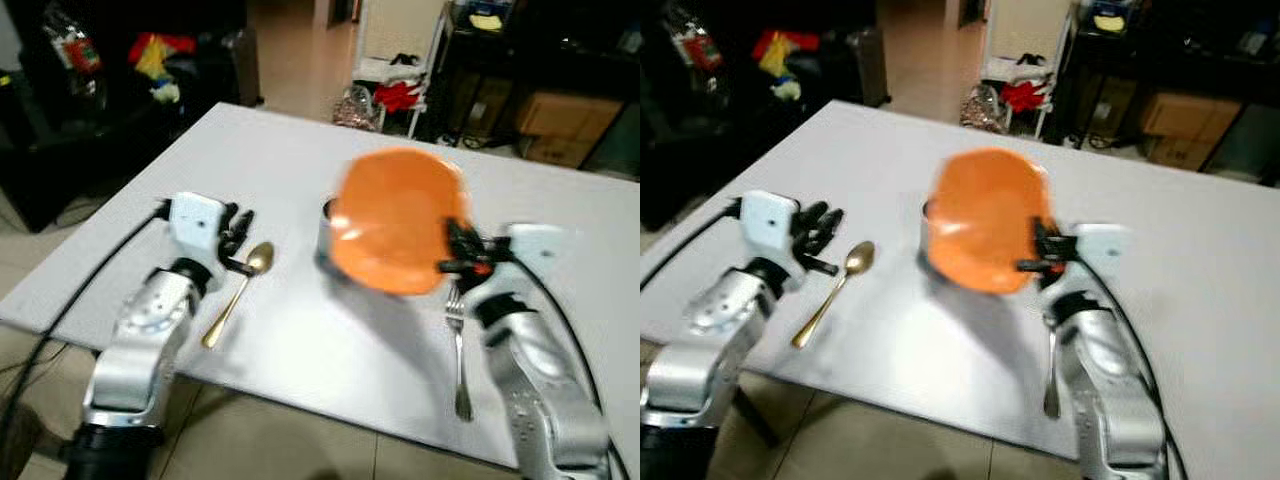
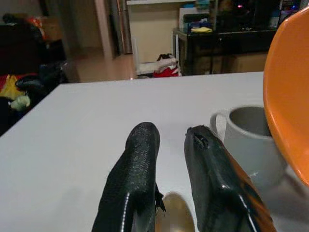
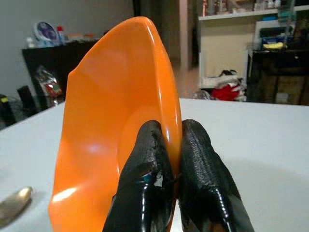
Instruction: Setting the table
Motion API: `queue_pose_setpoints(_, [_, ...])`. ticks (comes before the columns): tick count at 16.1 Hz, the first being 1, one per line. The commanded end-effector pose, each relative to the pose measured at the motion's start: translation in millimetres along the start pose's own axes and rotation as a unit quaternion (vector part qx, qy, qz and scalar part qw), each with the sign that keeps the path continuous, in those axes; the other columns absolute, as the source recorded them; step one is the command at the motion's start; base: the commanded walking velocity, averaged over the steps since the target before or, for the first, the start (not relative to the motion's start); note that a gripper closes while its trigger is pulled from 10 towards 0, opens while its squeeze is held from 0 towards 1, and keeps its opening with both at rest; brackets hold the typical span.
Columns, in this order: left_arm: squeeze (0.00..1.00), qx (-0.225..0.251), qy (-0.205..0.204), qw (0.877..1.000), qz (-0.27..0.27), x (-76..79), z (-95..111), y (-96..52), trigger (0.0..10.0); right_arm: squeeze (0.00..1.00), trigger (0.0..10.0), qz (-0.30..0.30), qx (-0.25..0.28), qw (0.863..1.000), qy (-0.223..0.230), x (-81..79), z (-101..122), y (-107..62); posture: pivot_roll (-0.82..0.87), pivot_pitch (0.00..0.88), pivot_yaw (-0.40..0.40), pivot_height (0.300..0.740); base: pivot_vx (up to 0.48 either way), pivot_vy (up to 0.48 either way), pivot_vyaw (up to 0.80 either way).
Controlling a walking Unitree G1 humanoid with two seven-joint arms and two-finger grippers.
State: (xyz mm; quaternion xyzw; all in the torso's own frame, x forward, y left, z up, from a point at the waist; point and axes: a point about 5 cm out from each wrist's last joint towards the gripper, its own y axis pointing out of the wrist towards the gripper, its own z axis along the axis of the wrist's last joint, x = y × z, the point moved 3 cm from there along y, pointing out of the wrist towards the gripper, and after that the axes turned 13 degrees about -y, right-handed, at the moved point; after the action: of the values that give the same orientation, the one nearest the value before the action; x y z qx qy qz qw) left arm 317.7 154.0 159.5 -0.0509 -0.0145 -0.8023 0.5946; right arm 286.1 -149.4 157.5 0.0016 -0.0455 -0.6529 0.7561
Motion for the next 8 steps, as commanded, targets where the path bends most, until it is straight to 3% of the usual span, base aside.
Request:
queue_pose_setpoints(1, [0.0, 0.003, 0.002, 1.0, -0.017, 9.6, 2, 1.6, 10.0, 0.0, 10.0, -0.028, 0.019, 0.999, -0.012, 16.0, 9, -2.0, 0.0, 0.0, -0.053, 0.74, 0.319, 0.0, 0.0])
queue_pose_setpoints(2, [0.0, 0.003, 0.002, 1.0, -0.018, 9.7, 2, 1.7, 10.0, 0.0, 10.0, -0.03, 0.02, 0.999, -0.013, 16.8, 9, -2.1, 0.0, 0.0, -0.053, 0.74, 0.319, 0.0, 0.0])
queue_pose_setpoints(8, [0.0, 0.004, 0.012, 0.999, -0.031, 8.5, 3, 0.9, 10.0, 0.0, 10.0, -0.074, 0.032, 0.997, -0.016, 33.5, 17, -4.5, -0.01, 0.0, -0.047, 0.74, 0.0, 0.0, 0.0])
